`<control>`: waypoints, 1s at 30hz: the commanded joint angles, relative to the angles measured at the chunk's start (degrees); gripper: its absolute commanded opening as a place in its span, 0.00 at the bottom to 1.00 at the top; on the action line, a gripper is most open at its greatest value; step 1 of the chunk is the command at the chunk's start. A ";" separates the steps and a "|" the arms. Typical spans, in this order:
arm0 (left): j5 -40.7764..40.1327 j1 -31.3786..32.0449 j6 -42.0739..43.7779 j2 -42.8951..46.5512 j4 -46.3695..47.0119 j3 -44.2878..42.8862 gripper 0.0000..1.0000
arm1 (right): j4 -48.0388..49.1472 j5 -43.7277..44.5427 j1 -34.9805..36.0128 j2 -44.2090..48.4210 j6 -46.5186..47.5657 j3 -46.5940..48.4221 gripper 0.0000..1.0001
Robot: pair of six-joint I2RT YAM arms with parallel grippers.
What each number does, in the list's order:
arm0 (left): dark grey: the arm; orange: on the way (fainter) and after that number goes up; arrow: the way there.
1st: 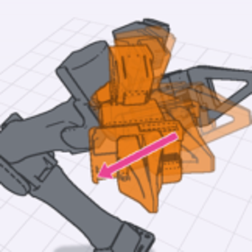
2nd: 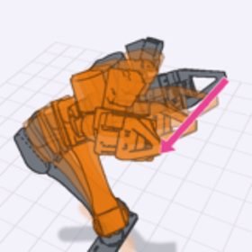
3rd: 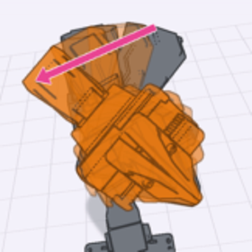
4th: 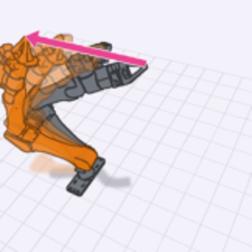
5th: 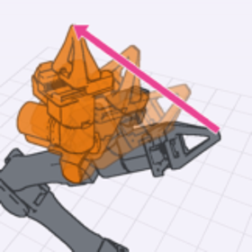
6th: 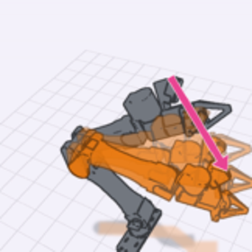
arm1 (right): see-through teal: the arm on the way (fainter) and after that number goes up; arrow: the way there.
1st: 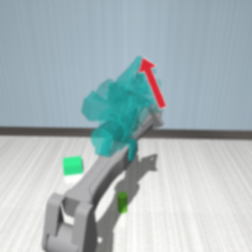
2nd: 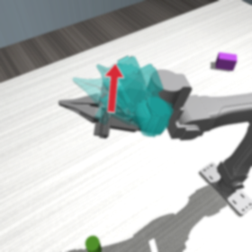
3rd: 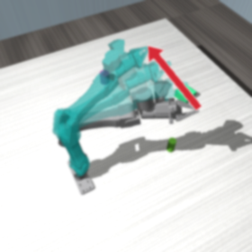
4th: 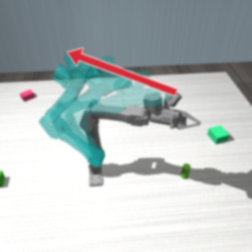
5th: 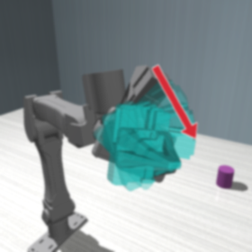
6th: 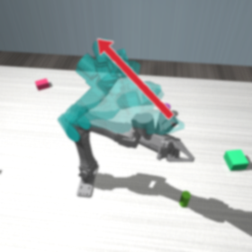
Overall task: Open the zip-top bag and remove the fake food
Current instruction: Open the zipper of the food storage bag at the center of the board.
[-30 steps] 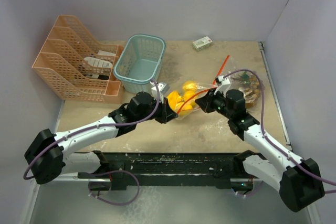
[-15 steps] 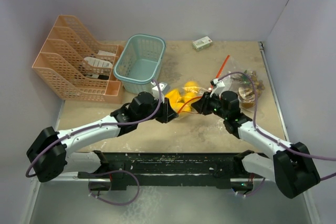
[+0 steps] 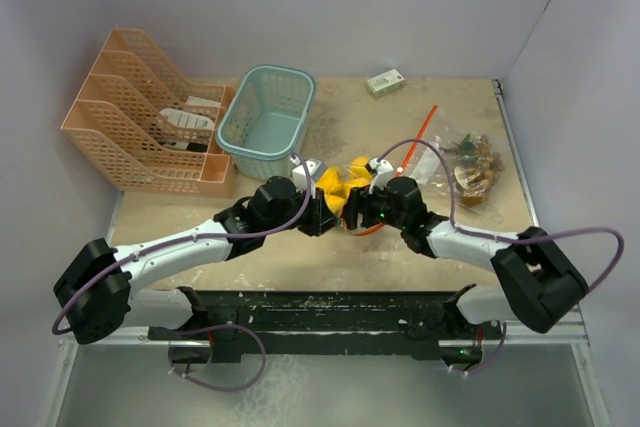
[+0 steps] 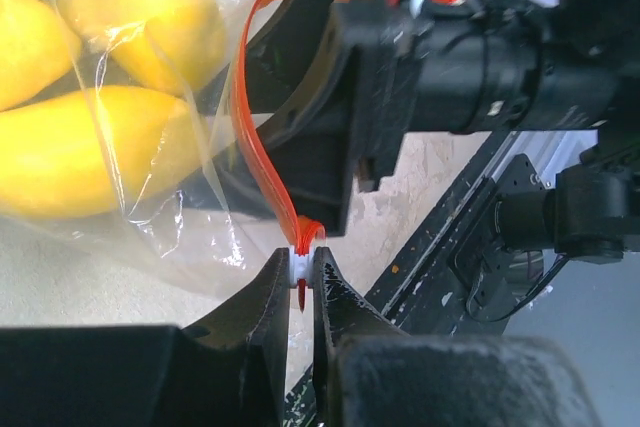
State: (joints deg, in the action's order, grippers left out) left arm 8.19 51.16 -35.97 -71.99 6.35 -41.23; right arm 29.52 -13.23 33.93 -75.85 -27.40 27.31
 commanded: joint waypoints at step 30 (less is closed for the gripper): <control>-9.85 0.35 0.88 10.67 -3.57 2.56 0.67 | 5.70 12.22 5.63 4.72 2.44 -1.88 0.00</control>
State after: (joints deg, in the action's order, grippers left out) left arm 3.60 51.18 -35.77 -64.86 3.44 -38.50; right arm 38.28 -3.36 39.38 -74.28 -24.60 26.00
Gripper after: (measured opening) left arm 0.623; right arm 0.004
